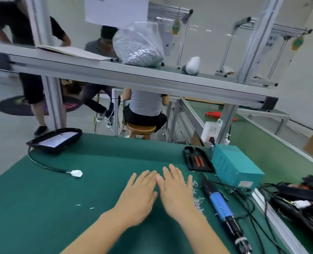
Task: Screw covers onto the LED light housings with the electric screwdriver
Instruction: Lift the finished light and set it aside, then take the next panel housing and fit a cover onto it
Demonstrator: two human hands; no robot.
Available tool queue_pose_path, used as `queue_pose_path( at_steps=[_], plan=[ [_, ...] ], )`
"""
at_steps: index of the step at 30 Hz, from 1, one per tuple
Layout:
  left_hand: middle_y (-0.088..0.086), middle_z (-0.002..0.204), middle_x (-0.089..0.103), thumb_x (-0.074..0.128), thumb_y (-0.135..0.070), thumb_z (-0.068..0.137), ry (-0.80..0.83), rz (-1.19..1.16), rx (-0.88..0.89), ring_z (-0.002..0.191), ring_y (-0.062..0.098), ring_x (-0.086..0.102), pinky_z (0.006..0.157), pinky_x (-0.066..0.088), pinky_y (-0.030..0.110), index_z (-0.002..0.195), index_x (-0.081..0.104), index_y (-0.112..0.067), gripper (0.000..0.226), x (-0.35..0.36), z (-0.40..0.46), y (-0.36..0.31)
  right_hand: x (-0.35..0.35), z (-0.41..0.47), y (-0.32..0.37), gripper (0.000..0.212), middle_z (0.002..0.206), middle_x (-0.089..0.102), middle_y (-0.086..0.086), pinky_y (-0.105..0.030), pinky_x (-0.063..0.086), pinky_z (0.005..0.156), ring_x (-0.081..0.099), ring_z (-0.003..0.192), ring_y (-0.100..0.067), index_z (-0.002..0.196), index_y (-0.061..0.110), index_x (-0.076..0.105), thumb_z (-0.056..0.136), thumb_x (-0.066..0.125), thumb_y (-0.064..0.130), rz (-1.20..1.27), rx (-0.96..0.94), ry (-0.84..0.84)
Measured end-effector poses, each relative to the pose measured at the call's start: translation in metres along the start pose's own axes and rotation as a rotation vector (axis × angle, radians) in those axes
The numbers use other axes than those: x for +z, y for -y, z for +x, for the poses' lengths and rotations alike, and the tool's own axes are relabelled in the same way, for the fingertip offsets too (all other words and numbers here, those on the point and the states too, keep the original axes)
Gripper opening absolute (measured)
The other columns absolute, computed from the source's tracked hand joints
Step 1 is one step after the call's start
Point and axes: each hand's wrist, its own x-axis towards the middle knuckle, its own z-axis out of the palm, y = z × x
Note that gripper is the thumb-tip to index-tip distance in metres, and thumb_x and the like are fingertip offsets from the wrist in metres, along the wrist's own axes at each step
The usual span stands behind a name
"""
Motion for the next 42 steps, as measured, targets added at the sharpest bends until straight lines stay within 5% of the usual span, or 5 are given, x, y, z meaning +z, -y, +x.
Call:
queue_pose_path(
  at_steps=[12, 22, 29, 35, 42],
  plan=[
    [-0.001, 0.149, 0.033, 0.05, -0.012, 0.09, -0.471, 0.088, -0.618, 0.14, 0.018, 0.022, 0.115, 0.013, 0.044, 0.142, 0.035, -0.018, 0.055, -0.054, -0.011, 0.221, 0.053, 0.021, 0.052, 0.056, 0.165, -0.004, 0.006, -0.047, -0.008, 0.119, -0.006, 0.151, -0.013, 0.157, 0.025, 0.008, 0.106, 0.016, 0.046, -0.032, -0.182, 0.11],
    [-0.005, 0.158, 0.015, 0.039, 0.001, 0.087, -0.058, 0.315, -0.642, 0.145, 0.02, 0.007, 0.117, 0.006, 0.047, 0.15, 0.017, -0.024, 0.071, -0.064, -0.002, 0.325, 0.089, 0.076, 0.165, 0.05, 0.163, 0.012, 0.002, -0.047, -0.007, 0.119, 0.004, 0.15, -0.017, 0.154, 0.025, 0.02, 0.106, 0.033, 0.032, 0.027, -0.599, 0.007],
    [-0.006, 0.123, 0.059, 0.049, -0.015, 0.095, -0.23, 0.259, -0.444, 0.113, 0.017, 0.054, 0.1, 0.027, 0.031, 0.118, 0.063, -0.028, 0.029, -0.07, 0.008, 0.318, 0.098, 0.102, 0.18, 0.044, 0.155, 0.032, 0.0, -0.05, -0.006, 0.119, 0.016, 0.147, -0.02, 0.15, 0.021, 0.033, 0.106, 0.034, 0.022, 0.014, -0.68, 0.016],
    [-0.003, 0.099, 0.061, 0.056, -0.022, 0.094, -0.257, 0.084, -0.191, 0.093, 0.021, 0.059, 0.077, 0.047, 0.036, 0.114, 0.068, -0.02, 0.023, -0.045, 0.007, 0.24, 0.076, 0.109, 0.13, 0.037, 0.144, 0.044, 0.0, -0.047, 0.0, 0.119, 0.028, 0.14, -0.018, 0.139, 0.02, 0.051, 0.105, 0.039, 0.027, 0.092, -0.625, -0.047],
    [-0.011, 0.108, 0.049, 0.037, -0.032, 0.101, -0.256, 0.005, -0.167, 0.103, 0.009, 0.051, 0.074, 0.041, 0.025, 0.122, 0.055, -0.028, 0.028, -0.008, 0.011, 0.137, 0.022, 0.144, -0.011, 0.046, 0.138, 0.045, -0.013, -0.037, 0.031, 0.107, 0.041, 0.127, -0.031, 0.136, 0.012, 0.045, 0.098, 0.049, 0.036, -0.138, 0.033, -0.154]
  ],
)
